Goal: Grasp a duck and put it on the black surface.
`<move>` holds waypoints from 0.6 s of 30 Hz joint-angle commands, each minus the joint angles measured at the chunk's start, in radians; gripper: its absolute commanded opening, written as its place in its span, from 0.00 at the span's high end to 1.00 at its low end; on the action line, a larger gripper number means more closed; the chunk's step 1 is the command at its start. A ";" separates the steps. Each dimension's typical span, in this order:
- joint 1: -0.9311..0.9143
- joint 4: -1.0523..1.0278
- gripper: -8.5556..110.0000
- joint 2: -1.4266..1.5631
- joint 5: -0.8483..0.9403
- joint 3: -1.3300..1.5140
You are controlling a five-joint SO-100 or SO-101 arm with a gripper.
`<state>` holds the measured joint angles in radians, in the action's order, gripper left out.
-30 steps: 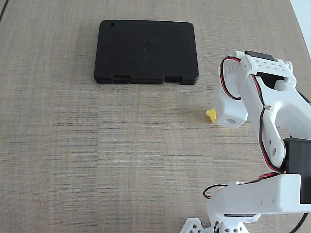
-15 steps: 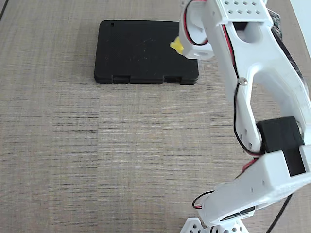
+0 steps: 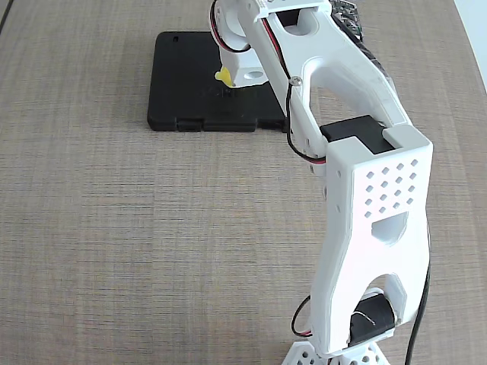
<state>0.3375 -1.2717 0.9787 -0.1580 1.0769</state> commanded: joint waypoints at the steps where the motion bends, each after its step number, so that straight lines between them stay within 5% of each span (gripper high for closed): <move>1: 0.005 -0.005 0.87 -0.005 -0.008 -0.074; 9: 0.011 -0.005 0.86 -0.011 -0.008 -0.081; 18: -0.005 -0.012 0.66 0.012 -0.040 -0.066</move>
<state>0.3359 -1.2717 0.9449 -0.1764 1.0508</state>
